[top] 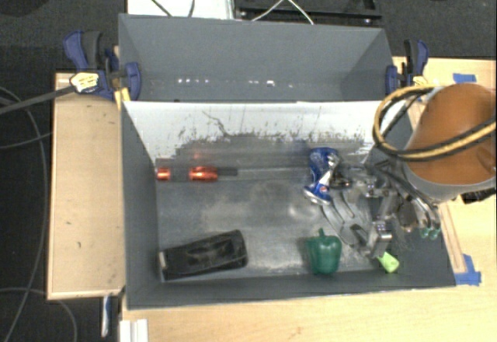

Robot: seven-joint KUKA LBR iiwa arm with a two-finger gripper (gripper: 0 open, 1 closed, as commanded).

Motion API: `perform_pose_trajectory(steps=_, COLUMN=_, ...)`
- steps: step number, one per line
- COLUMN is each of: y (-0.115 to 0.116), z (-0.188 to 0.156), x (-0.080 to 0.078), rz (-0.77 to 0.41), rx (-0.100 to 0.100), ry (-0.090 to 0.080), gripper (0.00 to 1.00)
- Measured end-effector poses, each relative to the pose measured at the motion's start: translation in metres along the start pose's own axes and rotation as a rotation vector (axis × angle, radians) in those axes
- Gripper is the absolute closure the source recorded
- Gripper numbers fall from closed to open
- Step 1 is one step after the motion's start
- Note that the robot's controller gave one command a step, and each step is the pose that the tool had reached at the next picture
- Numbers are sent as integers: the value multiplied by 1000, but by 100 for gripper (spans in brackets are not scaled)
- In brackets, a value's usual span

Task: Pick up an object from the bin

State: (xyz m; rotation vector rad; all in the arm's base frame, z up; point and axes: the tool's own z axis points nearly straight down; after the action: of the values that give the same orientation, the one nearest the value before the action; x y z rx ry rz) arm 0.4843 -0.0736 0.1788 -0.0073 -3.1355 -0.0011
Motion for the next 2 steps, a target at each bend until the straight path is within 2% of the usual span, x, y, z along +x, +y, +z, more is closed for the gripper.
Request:
perform_pose_trajectory(steps=1, y=0, z=-4, x=-2, rz=-5, rx=1, ry=-8, gripper=0)
perform_pose_trajectory(steps=2, y=6, z=108, x=-79, rz=522, rx=-7, ry=2, gripper=0)
